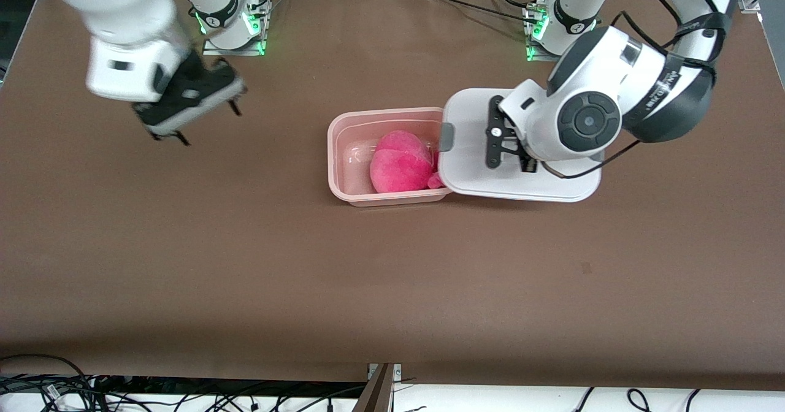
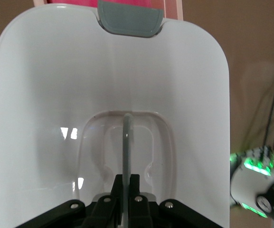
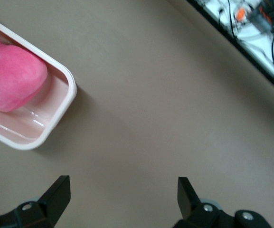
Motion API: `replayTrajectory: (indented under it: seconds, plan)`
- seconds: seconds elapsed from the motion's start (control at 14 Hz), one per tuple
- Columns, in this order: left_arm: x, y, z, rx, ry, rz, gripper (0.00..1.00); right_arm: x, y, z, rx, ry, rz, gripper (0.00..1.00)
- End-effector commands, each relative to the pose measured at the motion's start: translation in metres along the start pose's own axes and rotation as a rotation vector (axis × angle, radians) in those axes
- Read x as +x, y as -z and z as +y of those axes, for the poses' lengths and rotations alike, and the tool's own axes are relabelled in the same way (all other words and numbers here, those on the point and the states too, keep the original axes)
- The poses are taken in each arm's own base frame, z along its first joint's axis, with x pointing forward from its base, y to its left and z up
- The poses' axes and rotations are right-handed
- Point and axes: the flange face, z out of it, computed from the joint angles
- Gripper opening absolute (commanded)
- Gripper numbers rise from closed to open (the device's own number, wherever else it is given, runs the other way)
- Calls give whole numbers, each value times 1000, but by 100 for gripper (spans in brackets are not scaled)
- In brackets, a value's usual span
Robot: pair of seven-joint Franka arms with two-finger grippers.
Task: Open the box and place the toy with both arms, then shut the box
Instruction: 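Carry the lid over the box with the left gripper and lower it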
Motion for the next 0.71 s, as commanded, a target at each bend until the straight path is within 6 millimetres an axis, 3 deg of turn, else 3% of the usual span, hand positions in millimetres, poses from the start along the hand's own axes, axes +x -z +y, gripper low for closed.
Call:
replayTrajectory:
  seconds: [0.0, 0.21, 0.36, 0.43, 0.64]
  plan:
    - [75, -5, 21, 40, 56, 46, 0, -51, -1, 44, 65, -175, -27, 100]
    - [132, -31, 24, 71, 127, 98, 0, -87, -2, 82, 99, -392, -68, 100]
    - [159, -57, 14, 87, 107, 145, 0, -96, -3, 98, 96, -456, -78, 100]
    - [163, -70, 6, 81, 108, 154, 0, -97, -3, 105, 81, -458, -75, 100]
    - [185, -78, 13, 108, 88, 167, 0, -99, -5, 125, 52, -474, -73, 100]
